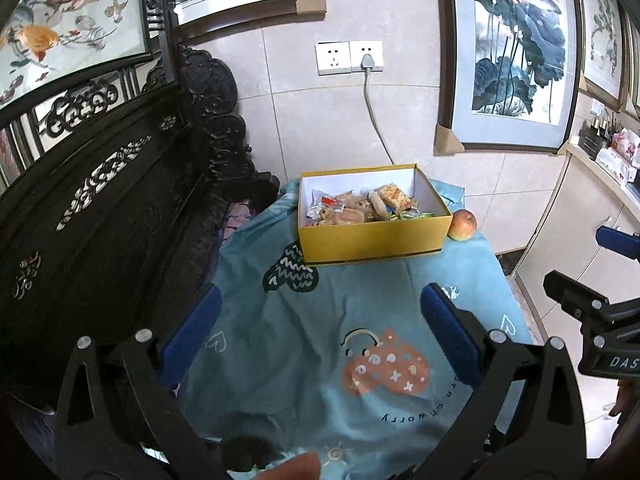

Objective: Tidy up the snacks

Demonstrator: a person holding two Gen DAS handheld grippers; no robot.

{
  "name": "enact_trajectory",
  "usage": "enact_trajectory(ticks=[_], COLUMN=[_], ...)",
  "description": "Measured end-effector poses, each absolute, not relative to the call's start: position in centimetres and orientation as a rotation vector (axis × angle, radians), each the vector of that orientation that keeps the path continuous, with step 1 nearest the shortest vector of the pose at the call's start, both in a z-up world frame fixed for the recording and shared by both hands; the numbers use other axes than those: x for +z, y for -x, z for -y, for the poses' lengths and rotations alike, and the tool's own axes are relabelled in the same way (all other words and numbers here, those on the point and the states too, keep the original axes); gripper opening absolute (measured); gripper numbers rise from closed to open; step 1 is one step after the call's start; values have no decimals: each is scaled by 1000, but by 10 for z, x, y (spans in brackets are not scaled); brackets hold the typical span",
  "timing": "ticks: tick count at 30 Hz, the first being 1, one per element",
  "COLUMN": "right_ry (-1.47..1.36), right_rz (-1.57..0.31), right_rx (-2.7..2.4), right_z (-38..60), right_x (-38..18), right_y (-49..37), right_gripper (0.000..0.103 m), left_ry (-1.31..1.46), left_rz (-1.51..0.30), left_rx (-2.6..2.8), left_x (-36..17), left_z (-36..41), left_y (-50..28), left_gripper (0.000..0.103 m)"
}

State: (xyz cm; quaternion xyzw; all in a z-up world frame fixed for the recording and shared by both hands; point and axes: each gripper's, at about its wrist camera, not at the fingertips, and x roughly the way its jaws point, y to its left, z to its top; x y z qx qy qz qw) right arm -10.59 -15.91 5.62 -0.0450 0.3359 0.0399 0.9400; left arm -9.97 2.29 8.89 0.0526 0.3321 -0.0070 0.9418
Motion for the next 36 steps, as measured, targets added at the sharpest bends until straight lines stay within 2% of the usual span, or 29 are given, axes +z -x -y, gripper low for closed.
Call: enact_trajectory(ticks=[36], right_ry=[104], right_rz=[-663], right_rx=[72], right_z=[146], right_x=[65], right_y=[119], right_gripper=[102], left_ry=[-64], left_rz=[-689], left_rx=[-61], left_x=[88], left_z=[-36], left_y=[103], left_gripper=[101])
